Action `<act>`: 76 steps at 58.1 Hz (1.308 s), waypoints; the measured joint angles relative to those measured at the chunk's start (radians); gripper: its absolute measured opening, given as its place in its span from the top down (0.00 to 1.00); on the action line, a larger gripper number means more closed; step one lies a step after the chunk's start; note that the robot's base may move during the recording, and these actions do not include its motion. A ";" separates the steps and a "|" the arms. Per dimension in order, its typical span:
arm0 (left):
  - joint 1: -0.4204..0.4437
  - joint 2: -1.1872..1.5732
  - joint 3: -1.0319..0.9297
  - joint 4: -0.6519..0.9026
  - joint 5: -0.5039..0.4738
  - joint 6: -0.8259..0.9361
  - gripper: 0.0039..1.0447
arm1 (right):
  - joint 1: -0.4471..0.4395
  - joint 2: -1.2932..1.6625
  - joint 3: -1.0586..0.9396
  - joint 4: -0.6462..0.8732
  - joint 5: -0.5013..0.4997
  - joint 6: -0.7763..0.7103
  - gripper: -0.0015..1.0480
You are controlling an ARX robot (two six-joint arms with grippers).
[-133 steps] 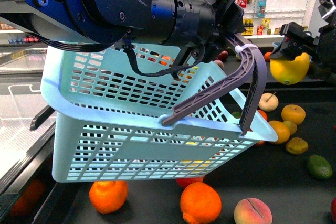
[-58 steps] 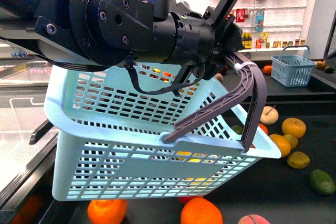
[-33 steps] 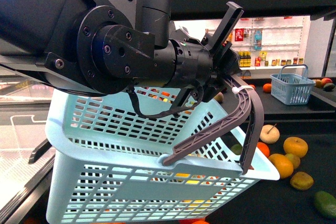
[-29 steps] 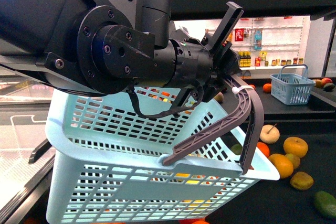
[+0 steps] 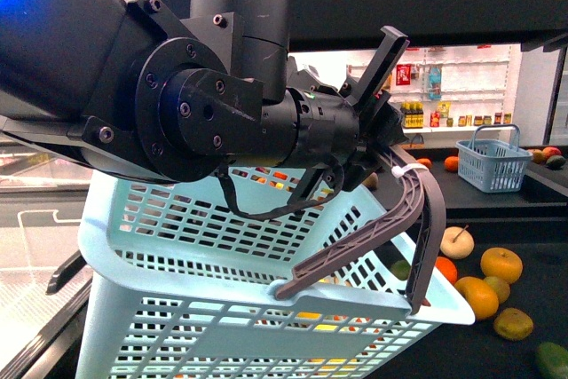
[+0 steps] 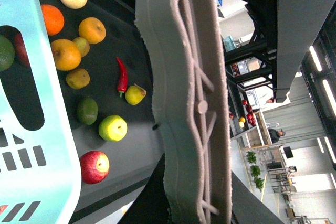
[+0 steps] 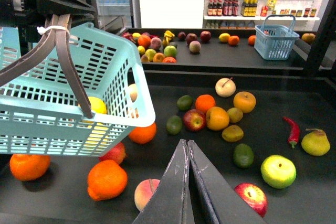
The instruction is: Pick lemon from shelf
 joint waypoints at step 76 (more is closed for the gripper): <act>0.004 0.000 -0.018 0.175 -0.262 0.000 0.91 | 0.000 -0.071 -0.068 0.013 0.000 -0.002 0.06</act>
